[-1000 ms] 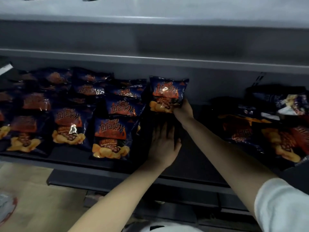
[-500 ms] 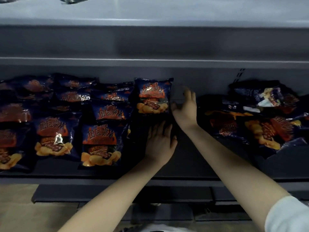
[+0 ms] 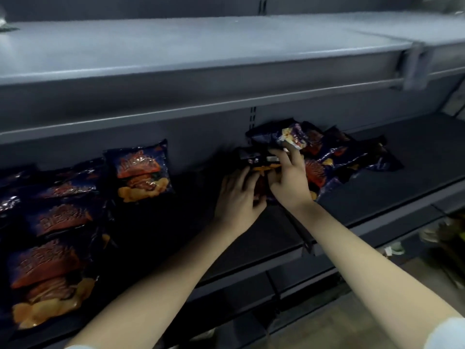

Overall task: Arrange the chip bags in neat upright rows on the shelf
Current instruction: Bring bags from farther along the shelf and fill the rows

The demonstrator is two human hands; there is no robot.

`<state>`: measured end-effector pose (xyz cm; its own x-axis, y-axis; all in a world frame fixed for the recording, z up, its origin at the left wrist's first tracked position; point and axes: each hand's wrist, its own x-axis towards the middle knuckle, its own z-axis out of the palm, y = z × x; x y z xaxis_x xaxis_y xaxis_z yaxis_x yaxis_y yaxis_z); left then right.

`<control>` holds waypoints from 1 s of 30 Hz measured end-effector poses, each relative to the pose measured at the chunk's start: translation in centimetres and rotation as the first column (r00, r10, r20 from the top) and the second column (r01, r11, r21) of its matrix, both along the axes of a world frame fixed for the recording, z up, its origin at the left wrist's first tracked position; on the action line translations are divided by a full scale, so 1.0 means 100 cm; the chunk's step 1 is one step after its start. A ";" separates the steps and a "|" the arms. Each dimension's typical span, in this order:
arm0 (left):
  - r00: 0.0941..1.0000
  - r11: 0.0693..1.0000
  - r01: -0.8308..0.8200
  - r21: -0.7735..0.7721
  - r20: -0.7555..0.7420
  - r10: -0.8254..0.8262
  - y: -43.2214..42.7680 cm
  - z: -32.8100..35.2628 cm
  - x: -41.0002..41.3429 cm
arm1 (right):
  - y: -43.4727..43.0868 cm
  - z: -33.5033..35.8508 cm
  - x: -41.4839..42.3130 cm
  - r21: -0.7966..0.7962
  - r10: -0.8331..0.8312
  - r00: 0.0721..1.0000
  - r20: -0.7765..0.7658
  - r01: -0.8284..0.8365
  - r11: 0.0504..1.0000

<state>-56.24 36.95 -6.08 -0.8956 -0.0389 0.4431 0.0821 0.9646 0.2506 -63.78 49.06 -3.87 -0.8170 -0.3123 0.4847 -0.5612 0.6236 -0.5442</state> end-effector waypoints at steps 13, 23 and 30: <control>0.948 0.932 0.235 -0.276 0.278 -0.156 0.090 0.000 -0.052 | 0.113 -0.034 -0.028 0.258 -0.316 0.896 0.312 0.240 0.936; 0.918 0.922 0.259 -0.287 0.370 -0.143 0.101 -0.014 -0.063 | 0.132 -0.049 -0.033 0.096 -0.234 0.916 0.327 0.214 0.972; 0.931 0.918 0.279 -0.282 0.314 -0.186 0.093 -0.024 -0.061 | 0.134 -0.049 -0.038 -0.238 -0.252 0.889 0.383 0.358 0.903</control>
